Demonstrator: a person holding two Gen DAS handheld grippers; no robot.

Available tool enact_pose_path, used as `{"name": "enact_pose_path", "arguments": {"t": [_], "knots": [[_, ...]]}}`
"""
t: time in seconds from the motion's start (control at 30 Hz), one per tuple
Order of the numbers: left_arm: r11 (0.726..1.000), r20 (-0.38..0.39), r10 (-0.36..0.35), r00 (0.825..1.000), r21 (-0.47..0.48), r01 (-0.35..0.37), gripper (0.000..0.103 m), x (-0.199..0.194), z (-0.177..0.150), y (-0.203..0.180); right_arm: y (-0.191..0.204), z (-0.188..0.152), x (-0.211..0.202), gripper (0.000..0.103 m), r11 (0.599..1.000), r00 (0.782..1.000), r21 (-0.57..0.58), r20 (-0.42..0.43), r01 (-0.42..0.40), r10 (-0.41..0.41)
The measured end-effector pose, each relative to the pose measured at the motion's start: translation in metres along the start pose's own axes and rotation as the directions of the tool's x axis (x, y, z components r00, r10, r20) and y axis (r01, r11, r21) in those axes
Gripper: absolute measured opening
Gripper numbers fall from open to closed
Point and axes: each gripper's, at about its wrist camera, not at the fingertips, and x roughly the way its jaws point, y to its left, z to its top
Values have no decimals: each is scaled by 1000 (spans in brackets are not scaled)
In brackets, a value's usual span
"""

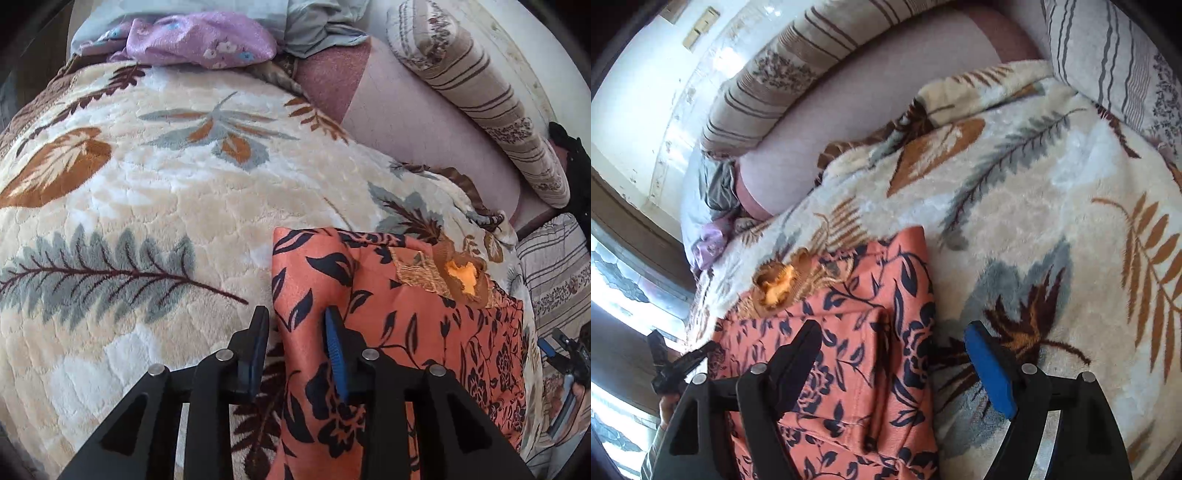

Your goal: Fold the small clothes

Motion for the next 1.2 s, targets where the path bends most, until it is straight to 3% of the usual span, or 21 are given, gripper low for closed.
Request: {"name": "enact_pose_path", "arguments": {"t": [0.07, 0.13, 0.17, 0.23, 0.27, 0.33, 0.37, 0.4, 0.47, 0.5, 0.6, 0.73, 1.0, 1.2], "knots": [[1000, 13, 13, 1000, 3, -13, 24, 7, 2, 2, 17, -2, -1, 82, 995, 995, -14, -16, -94, 94], [999, 28, 53, 998, -11, -53, 19, 5, 6, 0, 28, -11, 22, 82, 982, 971, -5, -156, -187, 184], [998, 41, 59, 997, -29, -58, 19, 1, 7, -1, 30, -17, 36, 82, 986, 964, -14, -213, -168, 161], [999, 70, -13, 997, -38, 16, 18, -9, 7, -8, 26, -29, 61, 82, 993, 955, -12, -277, -113, 106], [1000, 85, -16, 996, 0, 16, 19, -11, 7, -15, 22, -34, 66, 83, 993, 953, 13, -279, -116, 115], [989, 58, 110, 992, 90, -115, 24, 4, 8, -23, 17, -35, 67, 83, 989, 960, 38, -237, -145, 150], [988, 10, 134, 991, 74, -134, 25, 19, 10, -16, 14, -33, 68, 82, 989, 966, 49, -215, -136, 144], [996, 34, 90, 995, 17, -91, 25, 17, 11, -5, 8, -30, 72, 81, 991, 970, 66, -205, -118, 129], [994, 44, 77, 996, -78, -73, 25, 8, 15, 2, -6, -24, 73, 80, 981, 969, 138, -186, -138, 163], [992, 54, 91, 994, -95, -86, 25, 1, 14, 2, -7, -22, 69, 80, 976, 972, 168, -170, -136, 164], [994, 80, 105, 991, -44, -102, 32, -26, -1, -6, 10, -22, 40, 82, 988, 980, 92, -139, -127, 139], [982, 133, 177, 975, 46, -184, 65, -73, -41, -19, 21, -48, -8, 82, 993, 981, 26, -154, -114, 117], [946, 212, 253, 944, 149, -287, 73, -155, -133, -47, 8, -160, -86, 82, 996, 960, 40, -267, -74, 83], [940, 222, 243, 944, 186, -286, 74, -188, -185, -63, -2, -229, -117, 82, 997, 947, 70, -318, -27, 48]]}}
